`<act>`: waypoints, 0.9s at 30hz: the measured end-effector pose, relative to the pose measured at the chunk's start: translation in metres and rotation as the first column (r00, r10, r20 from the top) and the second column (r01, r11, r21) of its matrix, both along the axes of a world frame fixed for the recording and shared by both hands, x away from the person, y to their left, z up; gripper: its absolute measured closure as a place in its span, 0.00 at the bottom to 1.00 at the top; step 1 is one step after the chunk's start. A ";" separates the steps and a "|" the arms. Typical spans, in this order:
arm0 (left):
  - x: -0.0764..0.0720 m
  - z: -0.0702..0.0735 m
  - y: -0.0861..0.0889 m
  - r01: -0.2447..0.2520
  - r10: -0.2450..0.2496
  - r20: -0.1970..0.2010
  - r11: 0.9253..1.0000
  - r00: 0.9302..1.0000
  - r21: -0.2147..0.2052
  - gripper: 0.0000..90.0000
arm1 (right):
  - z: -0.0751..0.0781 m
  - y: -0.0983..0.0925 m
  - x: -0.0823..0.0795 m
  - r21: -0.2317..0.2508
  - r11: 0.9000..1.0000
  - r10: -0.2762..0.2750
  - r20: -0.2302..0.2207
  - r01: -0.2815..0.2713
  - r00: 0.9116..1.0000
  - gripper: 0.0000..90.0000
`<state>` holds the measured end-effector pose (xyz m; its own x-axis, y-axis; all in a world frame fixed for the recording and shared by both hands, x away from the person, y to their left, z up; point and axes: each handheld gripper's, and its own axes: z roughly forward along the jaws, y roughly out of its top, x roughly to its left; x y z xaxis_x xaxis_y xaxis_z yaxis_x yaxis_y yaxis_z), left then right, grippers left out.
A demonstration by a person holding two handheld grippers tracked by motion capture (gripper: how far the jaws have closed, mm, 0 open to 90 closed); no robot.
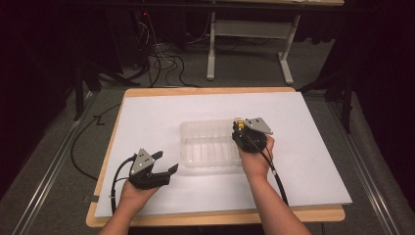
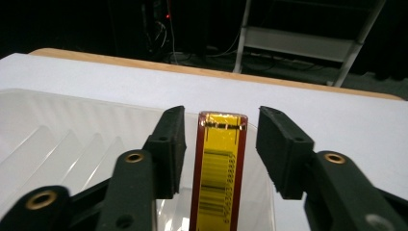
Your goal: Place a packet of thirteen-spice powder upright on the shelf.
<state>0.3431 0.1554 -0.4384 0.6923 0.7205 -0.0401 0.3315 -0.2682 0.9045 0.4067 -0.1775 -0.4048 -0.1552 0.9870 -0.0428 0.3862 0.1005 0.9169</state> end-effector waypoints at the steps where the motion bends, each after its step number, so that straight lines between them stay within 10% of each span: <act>1: 0.000 0.000 0.000 0.000 0.000 0.000 1.000 1.000 -0.001 0.30 | 0.001 0.000 0.002 -0.001 1.000 -0.003 -0.011 0.003 1.000 0.64; 6: 0.000 0.000 0.000 0.001 -0.001 0.001 1.000 1.000 -0.001 0.30 | 0.004 0.000 0.006 0.000 1.000 -0.001 -0.035 0.001 0.999 0.76; 15: 0.000 -0.001 -0.002 0.006 -0.006 -0.002 1.000 1.000 0.004 0.30 | 0.001 -0.001 -0.012 0.007 1.000 -0.002 0.155 0.001 0.988 0.76; 27: 0.001 0.000 0.002 -0.009 0.009 -0.007 1.000 1.000 -0.009 0.30 | -0.019 -0.004 -0.015 0.008 1.000 0.005 0.174 -0.007 0.985 0.75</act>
